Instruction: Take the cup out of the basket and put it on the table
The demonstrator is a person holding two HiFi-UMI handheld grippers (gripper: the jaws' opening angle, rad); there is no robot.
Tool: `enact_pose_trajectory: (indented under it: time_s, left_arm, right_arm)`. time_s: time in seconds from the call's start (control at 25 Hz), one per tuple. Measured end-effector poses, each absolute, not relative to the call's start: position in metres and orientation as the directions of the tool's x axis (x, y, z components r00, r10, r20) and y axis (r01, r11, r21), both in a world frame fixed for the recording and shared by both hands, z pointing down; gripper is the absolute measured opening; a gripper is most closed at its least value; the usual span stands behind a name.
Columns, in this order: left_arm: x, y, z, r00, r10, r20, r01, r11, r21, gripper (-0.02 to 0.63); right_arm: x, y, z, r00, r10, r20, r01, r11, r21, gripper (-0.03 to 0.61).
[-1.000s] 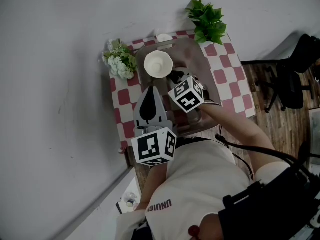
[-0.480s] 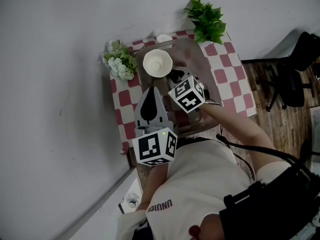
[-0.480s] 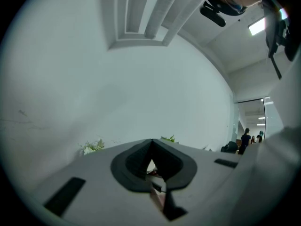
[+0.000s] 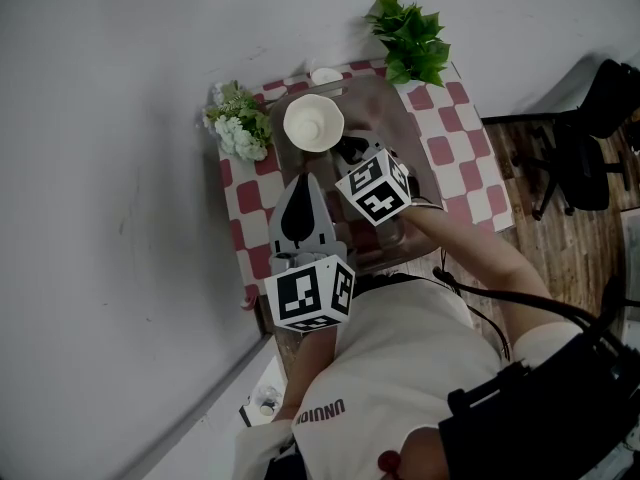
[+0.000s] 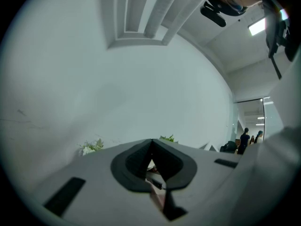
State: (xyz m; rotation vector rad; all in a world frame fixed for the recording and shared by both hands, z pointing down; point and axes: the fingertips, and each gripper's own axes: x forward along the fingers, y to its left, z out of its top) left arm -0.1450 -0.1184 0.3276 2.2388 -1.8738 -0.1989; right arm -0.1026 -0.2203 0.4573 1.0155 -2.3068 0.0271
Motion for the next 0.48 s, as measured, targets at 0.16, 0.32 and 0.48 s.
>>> enact_pose_trajectory:
  time_s: [0.16, 0.32, 0.48]
  left_arm:
    - [-0.145, -0.119, 0.329, 0.18, -0.983, 0.037, -0.955, -0.165, 0.248, 0.012]
    - [-0.145, -0.119, 0.328, 0.179, -0.983, 0.033, -0.956, -0.166, 0.244, 0.012]
    - [-0.144, -0.119, 0.328, 0.178, -0.983, 0.034, -0.956, -0.165, 0.244, 0.012]
  right_arm:
    - [-0.102, -0.22, 0.455, -0.522, -0.664, 0.535, -0.678, 0.704, 0.212, 0.063]
    - [-0.102, -0.219, 0.451, -0.528, -0.665, 0.528, -0.684, 0.701, 0.2, 0.063]
    - [-0.103, -0.219, 0.443, -0.54, -0.669, 0.511, -0.691, 0.699, 0.186, 0.063]
